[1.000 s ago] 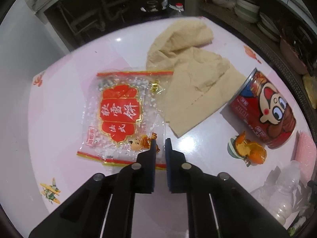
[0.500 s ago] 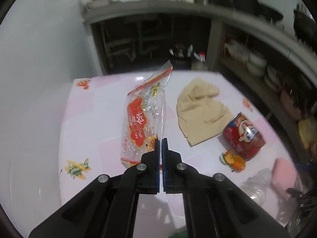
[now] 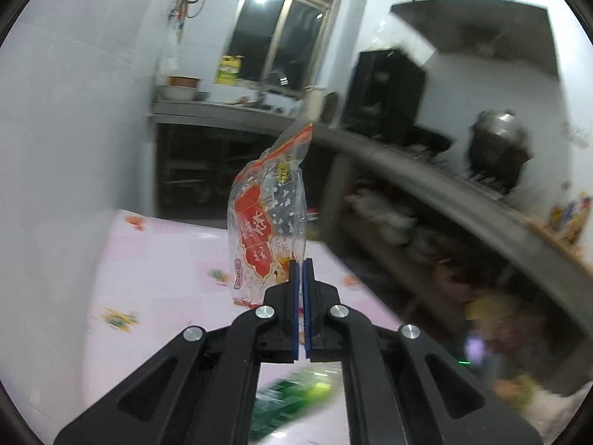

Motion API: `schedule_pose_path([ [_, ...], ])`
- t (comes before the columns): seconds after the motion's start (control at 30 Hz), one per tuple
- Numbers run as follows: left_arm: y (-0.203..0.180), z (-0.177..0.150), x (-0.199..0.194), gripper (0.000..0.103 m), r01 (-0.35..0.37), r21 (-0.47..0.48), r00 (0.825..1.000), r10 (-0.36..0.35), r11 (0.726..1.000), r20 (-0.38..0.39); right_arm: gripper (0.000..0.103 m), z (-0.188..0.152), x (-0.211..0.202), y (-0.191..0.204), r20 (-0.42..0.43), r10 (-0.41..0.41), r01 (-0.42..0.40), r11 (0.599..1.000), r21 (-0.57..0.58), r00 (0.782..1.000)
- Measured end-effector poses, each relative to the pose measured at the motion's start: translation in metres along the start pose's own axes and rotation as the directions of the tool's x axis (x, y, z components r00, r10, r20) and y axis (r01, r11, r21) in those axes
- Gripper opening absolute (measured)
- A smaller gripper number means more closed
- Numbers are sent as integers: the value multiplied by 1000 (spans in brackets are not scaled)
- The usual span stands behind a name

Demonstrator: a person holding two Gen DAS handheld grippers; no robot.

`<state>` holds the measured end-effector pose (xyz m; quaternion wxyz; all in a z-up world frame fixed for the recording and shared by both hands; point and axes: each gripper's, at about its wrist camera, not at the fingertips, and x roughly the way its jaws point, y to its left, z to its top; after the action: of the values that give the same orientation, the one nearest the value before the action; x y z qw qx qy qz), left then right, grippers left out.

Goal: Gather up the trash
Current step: 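Carry the snack packet and pink pad to the wastebasket and open both tools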

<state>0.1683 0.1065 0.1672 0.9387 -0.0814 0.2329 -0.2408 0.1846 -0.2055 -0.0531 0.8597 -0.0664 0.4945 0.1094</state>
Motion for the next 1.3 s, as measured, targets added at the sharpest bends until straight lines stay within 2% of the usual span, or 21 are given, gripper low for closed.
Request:
schedule_pose_path([
  [0.1, -10, -12, -9, 1, 158, -74, 987, -159, 985, -3, 77, 0, 1, -5, -1, 21, -21, 999, 43, 1000],
  [0.17, -12, -22, -8, 1, 273, -162, 960, -278, 948, -9, 76, -2, -1, -6, 7, 20, -20, 998, 55, 1000],
  [0.23, -12, -30, -1, 1, 343, -235, 934, -356, 910, -16, 75, -4, -5, -9, 13, 34, -35, 996, 87, 999],
  [0.4, -26, -47, 17, 1, 393, -308, 906, -423, 866, -34, 74, -14, -34, -25, 80, 47, -61, 981, 182, 996],
  [0.47, -37, -53, 25, 1, 401, -314, 899, -436, 861, -47, 74, -20, -48, -32, 109, 28, -51, 975, 215, 994],
  [0.5, -38, -57, 30, 1, 408, -315, 894, -445, 857, -56, 74, -26, -60, -39, 127, 4, -35, 970, 241, 992],
  [0.67, -91, -65, 60, 1, 452, -237, 855, -494, 860, -159, 75, -51, -99, -79, 172, -121, 52, 931, 362, 978],
  [0.77, -123, -70, 85, 1, 470, -207, 831, -509, 858, -224, 75, -76, -120, -114, 174, -200, 96, 875, 475, 964],
  [0.83, -143, -72, 102, 1, 485, -196, 812, -522, 852, -262, 75, -98, -131, -140, 158, -240, 114, 822, 557, 958],
  [1.0, -203, -79, 146, 1, 517, -117, 771, -521, 848, -367, 75, -157, -133, -196, 100, -248, 95, 669, 737, 964],
  [1.1, -239, -92, 181, 1, 526, -99, 731, -509, 844, -455, 75, -188, -120, -216, 72, -219, 74, 593, 802, 973],
  [1.2, -276, -112, 227, 1, 522, -110, 673, -487, 846, -557, 75, -208, -103, -228, 59, -184, 51, 541, 839, 981],
  [1.3, -302, -130, 267, 2, 497, -107, 633, -444, 861, -634, 75, -224, -84, -243, 47, -156, 35, 483, 875, 987],
])
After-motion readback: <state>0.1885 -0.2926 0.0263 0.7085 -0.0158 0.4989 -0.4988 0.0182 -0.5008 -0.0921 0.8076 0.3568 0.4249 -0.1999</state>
